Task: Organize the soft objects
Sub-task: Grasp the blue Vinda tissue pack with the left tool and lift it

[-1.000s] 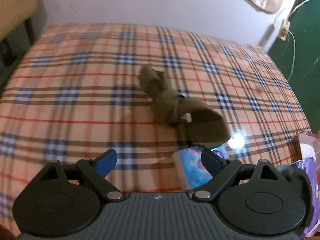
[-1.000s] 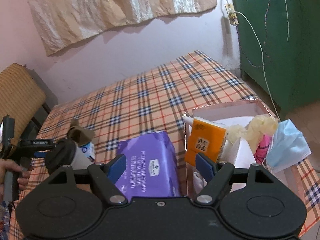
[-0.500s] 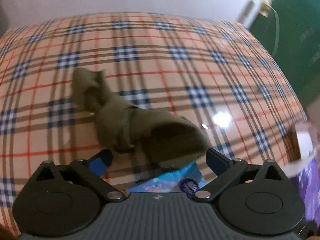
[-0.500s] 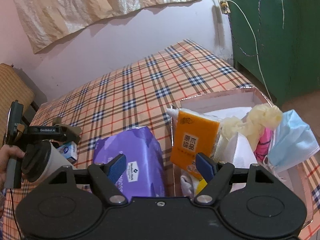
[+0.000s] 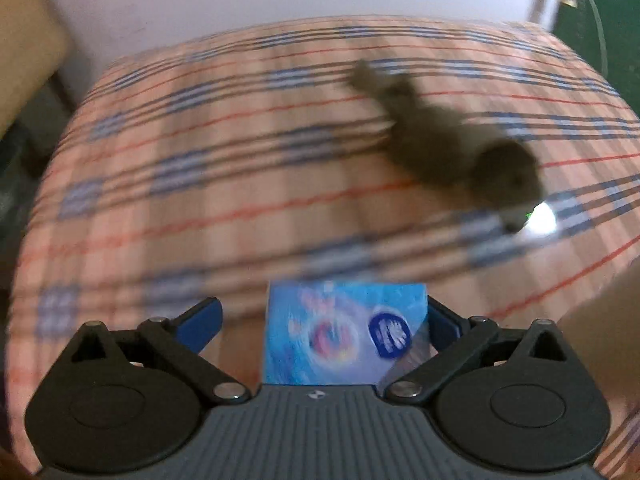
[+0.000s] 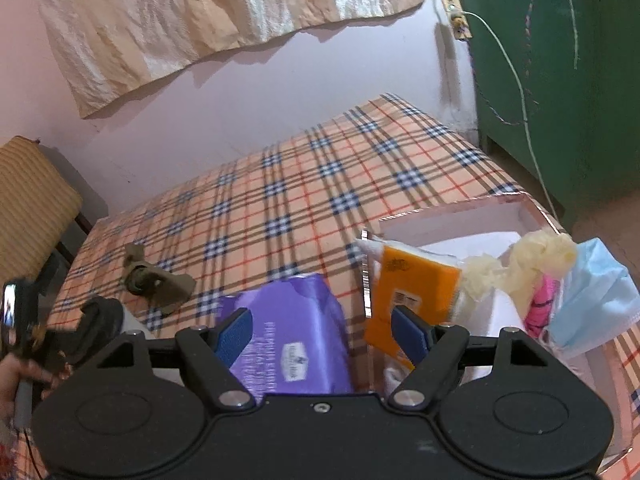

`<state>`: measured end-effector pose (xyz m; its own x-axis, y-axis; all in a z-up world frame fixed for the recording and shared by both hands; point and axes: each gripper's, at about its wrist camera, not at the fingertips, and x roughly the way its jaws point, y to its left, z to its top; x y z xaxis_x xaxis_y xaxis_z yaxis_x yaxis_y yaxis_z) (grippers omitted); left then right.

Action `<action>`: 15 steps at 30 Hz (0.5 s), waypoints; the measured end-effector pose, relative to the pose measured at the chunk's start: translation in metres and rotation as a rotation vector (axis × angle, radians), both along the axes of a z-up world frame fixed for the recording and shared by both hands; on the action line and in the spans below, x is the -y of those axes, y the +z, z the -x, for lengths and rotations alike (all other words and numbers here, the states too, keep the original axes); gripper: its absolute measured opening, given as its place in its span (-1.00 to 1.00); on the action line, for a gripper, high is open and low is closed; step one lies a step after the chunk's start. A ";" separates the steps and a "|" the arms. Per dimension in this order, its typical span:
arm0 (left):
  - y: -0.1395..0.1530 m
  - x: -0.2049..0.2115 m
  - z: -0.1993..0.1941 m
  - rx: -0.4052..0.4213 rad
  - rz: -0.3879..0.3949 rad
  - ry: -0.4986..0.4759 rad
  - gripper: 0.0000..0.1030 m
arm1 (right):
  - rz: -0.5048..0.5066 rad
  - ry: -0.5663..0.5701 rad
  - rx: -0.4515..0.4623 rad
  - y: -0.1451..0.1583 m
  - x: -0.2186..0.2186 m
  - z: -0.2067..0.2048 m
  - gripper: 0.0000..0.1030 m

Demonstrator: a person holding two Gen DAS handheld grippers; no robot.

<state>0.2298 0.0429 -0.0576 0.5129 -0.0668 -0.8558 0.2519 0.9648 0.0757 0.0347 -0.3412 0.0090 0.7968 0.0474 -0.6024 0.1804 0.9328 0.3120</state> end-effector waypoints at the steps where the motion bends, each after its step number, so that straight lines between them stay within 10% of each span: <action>1: 0.001 -0.015 0.010 0.006 -0.002 0.024 1.00 | 0.004 0.011 0.004 0.001 -0.004 0.000 0.74; 7: 0.011 -0.079 0.061 0.070 0.039 0.193 1.00 | 0.020 0.119 0.034 0.011 -0.053 -0.005 0.74; 15: 0.013 -0.079 0.075 0.184 0.076 0.174 1.00 | 0.067 0.341 0.100 0.030 -0.169 -0.030 0.75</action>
